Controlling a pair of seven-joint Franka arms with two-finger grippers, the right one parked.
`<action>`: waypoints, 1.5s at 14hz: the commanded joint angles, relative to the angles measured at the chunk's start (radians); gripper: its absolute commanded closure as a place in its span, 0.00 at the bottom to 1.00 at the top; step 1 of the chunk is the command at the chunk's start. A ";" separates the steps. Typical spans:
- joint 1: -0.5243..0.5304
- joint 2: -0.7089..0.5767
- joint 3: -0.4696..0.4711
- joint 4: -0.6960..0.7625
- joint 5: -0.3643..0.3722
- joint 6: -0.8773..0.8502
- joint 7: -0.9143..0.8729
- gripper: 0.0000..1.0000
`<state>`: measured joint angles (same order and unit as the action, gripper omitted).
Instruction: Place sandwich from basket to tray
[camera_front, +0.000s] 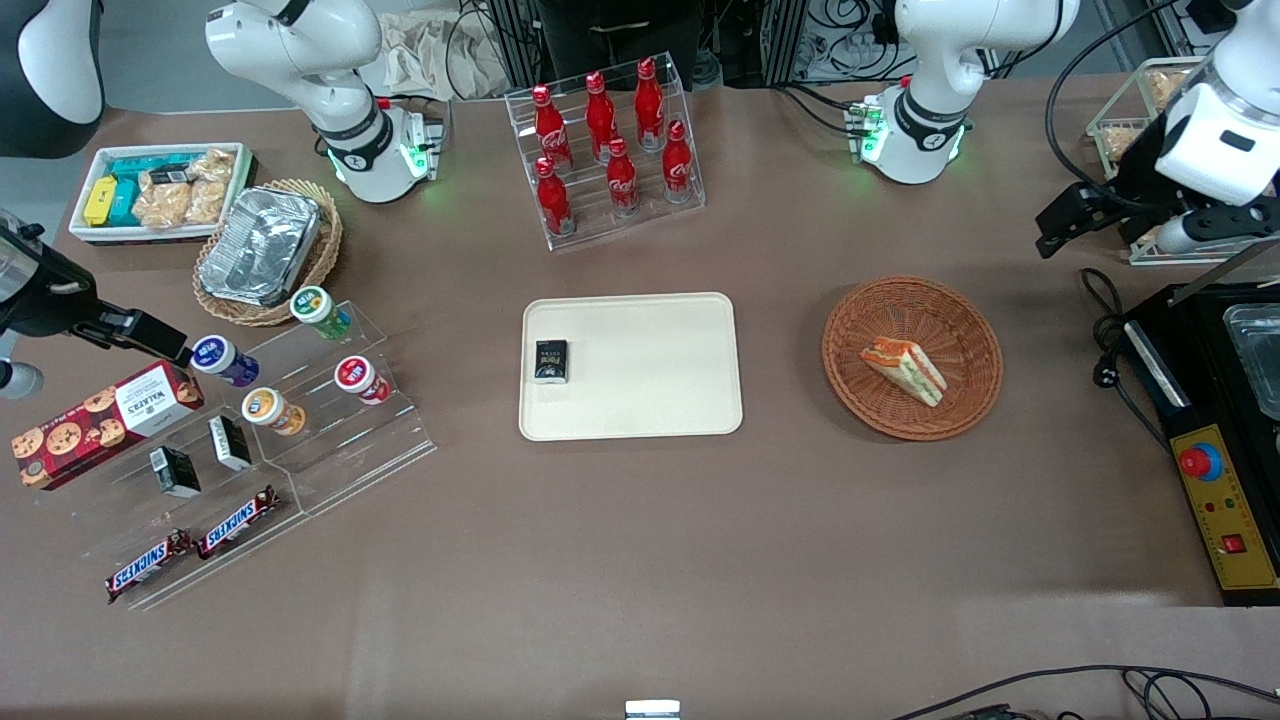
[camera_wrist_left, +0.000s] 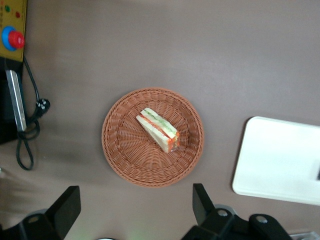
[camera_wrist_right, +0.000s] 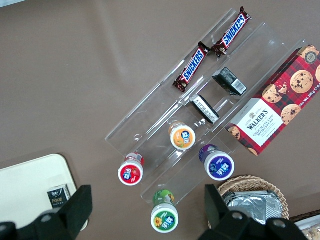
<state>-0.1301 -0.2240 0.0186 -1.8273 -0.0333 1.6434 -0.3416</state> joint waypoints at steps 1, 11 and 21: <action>-0.013 0.029 -0.003 0.028 0.006 -0.013 -0.170 0.01; -0.106 0.207 -0.005 0.011 0.046 0.038 -0.632 0.01; -0.103 0.338 -0.003 -0.148 0.044 0.225 -0.781 0.01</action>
<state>-0.2299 0.1294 0.0145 -1.9035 0.0009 1.8009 -1.0808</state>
